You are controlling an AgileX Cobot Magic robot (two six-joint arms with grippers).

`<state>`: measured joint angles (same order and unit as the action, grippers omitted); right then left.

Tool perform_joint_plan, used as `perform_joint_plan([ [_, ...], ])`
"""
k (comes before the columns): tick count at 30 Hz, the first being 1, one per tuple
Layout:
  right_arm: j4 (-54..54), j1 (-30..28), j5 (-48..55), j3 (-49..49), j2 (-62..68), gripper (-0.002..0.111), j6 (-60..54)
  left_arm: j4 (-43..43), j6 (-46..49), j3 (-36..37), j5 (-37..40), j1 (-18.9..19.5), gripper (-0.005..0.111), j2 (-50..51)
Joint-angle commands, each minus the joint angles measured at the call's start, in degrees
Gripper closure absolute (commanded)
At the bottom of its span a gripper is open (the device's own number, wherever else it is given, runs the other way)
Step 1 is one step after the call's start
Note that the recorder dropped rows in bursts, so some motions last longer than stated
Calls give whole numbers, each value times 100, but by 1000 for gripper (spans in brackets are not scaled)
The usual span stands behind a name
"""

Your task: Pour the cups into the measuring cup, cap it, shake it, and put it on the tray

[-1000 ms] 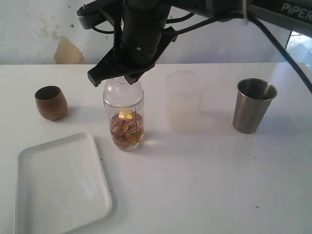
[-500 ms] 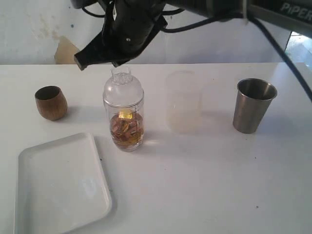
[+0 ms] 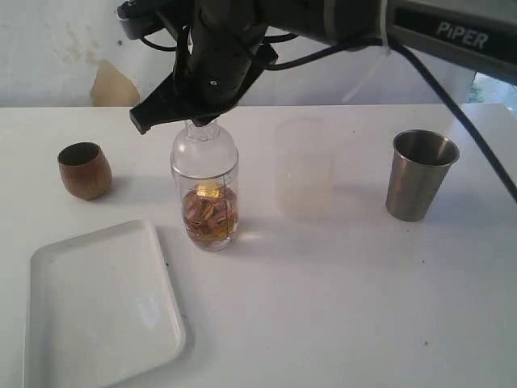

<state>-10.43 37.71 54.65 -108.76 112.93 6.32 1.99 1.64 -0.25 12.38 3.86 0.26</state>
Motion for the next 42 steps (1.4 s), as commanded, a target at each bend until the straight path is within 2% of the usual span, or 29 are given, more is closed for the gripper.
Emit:
perform_joint_plan([
  [1, 52, 3, 105, 15, 53, 108, 32, 10, -9, 25, -31, 9, 106, -26],
  [14, 52, 3, 217, 15, 124, 108, 32, 10, -9, 25, -31, 9, 106, -26],
  [27, 31, 3, -164, 15, -307, 108, 32, 10, -9, 25, -31, 9, 106, -26],
  [42, 31, 3, 246, 26, 41, 108, 32, 10, -9, 25, -31, 9, 106, -26],
])
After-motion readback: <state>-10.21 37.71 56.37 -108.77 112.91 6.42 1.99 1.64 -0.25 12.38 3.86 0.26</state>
